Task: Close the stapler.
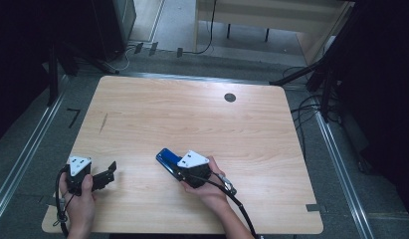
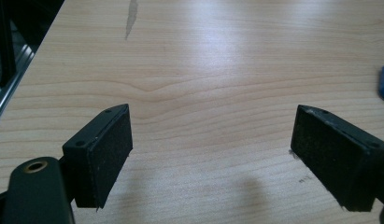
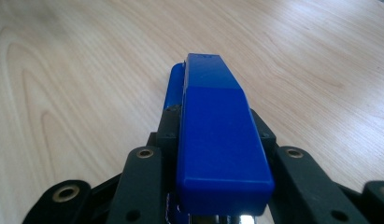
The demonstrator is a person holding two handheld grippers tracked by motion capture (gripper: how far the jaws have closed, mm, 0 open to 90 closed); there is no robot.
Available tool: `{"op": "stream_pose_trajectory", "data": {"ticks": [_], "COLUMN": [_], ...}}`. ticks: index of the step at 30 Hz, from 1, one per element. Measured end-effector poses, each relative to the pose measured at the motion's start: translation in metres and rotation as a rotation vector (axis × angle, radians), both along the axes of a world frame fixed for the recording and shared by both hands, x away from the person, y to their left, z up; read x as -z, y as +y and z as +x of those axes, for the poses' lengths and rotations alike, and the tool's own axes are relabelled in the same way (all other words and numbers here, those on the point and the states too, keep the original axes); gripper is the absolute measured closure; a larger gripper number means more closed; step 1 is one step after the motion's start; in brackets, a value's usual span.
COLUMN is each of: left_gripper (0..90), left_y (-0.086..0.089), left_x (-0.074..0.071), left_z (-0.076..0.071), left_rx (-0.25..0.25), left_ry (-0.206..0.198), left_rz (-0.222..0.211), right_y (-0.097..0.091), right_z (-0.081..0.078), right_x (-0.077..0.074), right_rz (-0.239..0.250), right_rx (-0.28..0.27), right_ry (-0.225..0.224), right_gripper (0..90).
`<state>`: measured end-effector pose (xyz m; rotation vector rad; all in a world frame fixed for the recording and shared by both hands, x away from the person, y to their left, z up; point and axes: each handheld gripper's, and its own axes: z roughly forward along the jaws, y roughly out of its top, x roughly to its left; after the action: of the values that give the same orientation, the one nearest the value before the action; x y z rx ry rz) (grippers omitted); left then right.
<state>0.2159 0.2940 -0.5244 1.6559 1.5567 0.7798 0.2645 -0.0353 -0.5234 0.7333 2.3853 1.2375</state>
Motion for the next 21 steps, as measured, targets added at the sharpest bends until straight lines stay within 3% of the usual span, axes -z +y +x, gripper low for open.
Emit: {"op": "stream_pose_trajectory", "data": {"ticks": [8, 13, 17, 18, 20, 21], "left_gripper": [13.2, 13.4, 13.4, 13.4, 13.4, 13.4], "left_y": [0.000, 0.000, 0.000, 0.000, 0.000, 0.000], "left_x": [0.000, 0.000, 0.000, 0.000, 0.000, 0.000], "left_z": [0.000, 0.000, 0.000, 0.000, 0.000, 0.000], "left_rx": [0.004, 0.004, 0.005, 0.005, 0.005, 0.005], "left_ry": [0.002, 0.001, 0.000, 0.000, 0.001, 0.001], "left_rz": [-0.002, -0.003, -0.003, -0.002, -0.004, -0.004], "right_y": [-0.029, -0.041, -0.046, -0.046, -0.044, -0.044], "right_z": [-0.002, -0.004, -0.003, -0.003, -0.006, -0.006], "right_x": [0.003, 0.003, 0.005, 0.005, 0.005, 0.005], "right_rz": [0.018, 0.008, 0.047, 0.046, 0.009, 0.009], "right_rx": [-0.069, -0.081, -0.066, -0.063, -0.044, -0.044], "right_ry": [0.010, 0.001, 0.028, 0.040, 0.041, 0.041], "right_gripper": [67.2, 67.0, 66.6, 65.5, 53.0, 53.0]}}
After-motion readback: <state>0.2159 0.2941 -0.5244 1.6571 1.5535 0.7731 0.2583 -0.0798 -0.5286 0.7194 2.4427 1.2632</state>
